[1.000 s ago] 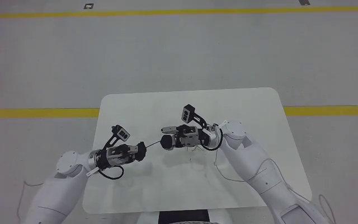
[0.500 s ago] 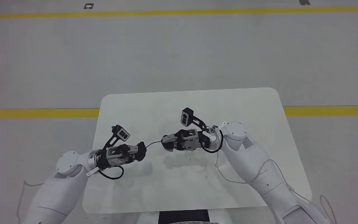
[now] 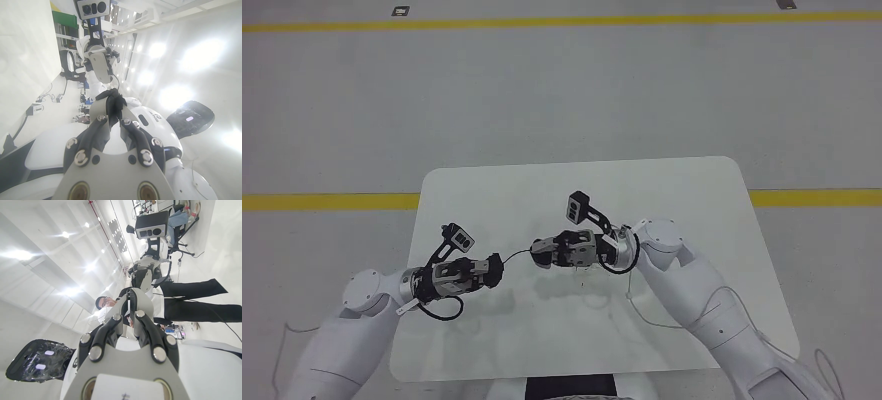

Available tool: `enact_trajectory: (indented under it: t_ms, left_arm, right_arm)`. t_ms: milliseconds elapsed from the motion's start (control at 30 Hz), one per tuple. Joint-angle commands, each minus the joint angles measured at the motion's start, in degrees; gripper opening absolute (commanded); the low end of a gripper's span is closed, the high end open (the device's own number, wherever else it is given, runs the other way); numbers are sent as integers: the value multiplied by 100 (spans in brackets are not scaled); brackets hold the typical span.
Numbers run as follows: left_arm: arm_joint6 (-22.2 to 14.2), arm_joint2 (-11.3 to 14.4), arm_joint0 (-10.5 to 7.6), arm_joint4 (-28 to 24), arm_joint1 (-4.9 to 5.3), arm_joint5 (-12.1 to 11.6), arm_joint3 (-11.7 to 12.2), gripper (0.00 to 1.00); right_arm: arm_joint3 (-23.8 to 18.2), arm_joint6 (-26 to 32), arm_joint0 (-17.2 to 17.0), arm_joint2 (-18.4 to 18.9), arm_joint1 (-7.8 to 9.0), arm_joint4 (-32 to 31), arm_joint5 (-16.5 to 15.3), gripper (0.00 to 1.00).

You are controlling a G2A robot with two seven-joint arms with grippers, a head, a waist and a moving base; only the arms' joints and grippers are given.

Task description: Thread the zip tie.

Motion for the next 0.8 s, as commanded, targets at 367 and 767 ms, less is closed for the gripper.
enact_trajectory:
  t_ms: [367, 767]
  left_arm:
    - [278, 12, 21, -121, -28, -35, -133, 100]
    - [394, 75, -52, -118, -55, -39, -196, 100]
  right_arm:
    - [-163, -224, -157, 75, 56, -1, -72, 0]
    - [-206, -384, -133, -136, 20, 65, -62, 0]
